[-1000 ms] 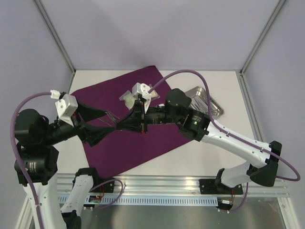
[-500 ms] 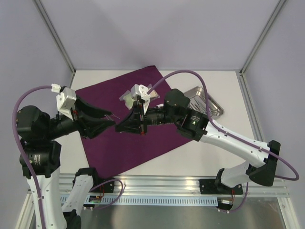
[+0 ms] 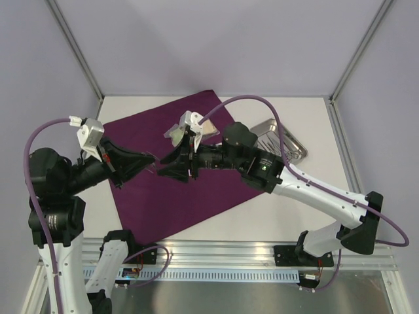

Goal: Prepare the surgical pack

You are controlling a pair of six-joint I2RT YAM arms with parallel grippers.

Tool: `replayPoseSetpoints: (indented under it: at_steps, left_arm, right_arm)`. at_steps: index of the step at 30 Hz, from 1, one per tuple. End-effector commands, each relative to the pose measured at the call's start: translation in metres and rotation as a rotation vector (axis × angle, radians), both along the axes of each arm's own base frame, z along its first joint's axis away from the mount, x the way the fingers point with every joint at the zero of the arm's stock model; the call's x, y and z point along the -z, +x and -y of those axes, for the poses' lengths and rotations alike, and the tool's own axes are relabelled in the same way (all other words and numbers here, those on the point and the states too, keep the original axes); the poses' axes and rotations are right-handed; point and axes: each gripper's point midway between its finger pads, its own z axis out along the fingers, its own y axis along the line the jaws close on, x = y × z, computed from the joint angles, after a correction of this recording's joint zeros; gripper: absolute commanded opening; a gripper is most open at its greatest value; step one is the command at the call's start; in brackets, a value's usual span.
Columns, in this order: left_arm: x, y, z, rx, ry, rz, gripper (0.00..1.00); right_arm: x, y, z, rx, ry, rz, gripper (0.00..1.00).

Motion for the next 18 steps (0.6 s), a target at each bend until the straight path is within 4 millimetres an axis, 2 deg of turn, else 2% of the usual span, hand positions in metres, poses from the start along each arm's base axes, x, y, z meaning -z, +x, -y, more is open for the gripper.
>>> replayPoseSetpoints:
  at_steps: [1, 2, 3, 5, 6, 7, 8, 9, 13, 15, 18]
  left_arm:
    - [0.006, 0.02, -0.019, -0.225, -0.028, -0.087, 0.0]
    - [0.014, 0.025, -0.024, -0.28, -0.029, -0.14, 0.0]
    - [0.018, 0.037, -0.037, -0.392, -0.028, -0.162, 0.0]
    - [0.029, 0.044, -0.05, -0.491, -0.029, -0.233, 0.0]
    - [0.032, 0.048, -0.054, -0.527, -0.029, -0.249, 0.0]
    - [0.035, 0.052, -0.061, -0.581, -0.04, -0.27, 0.0]
    - [0.038, 0.054, -0.063, -0.598, -0.043, -0.29, 0.0]
    - [0.038, 0.055, -0.065, -0.611, -0.048, -0.293, 0.0]
    - [0.039, 0.056, -0.064, -0.61, -0.056, -0.312, 0.0]
    - [0.039, 0.056, -0.064, -0.606, -0.053, -0.313, 0.0]
    - [0.041, 0.055, -0.063, -0.601, -0.048, -0.312, 0.0]
  right_arm:
    - [-0.012, 0.037, 0.013, 0.255, 0.015, 0.01, 0.43]
    - [-0.008, 0.038, 0.015, 0.301, 0.004, 0.036, 0.57]
    - [-0.012, 0.048, 0.022, 0.398, 0.016, 0.058, 0.61]
    - [-0.011, 0.042, 0.022, 0.466, 0.016, 0.091, 0.69]
    - [-0.012, 0.048, 0.023, 0.533, 0.011, 0.122, 0.69]
    - [-0.012, 0.04, 0.018, 0.536, 0.013, 0.139, 0.69]
    - [-0.016, 0.04, 0.016, 0.556, 0.016, 0.149, 0.69]
    - [-0.008, 0.043, 0.01, 0.584, -0.007, 0.153, 0.69]
    - [-0.005, 0.037, -0.015, 0.541, -0.027, 0.144, 0.65]
    - [0.002, 0.042, -0.023, 0.556, -0.044, 0.138, 0.64]
    - [-0.004, 0.046, -0.033, 0.569, -0.039, 0.14, 0.64]
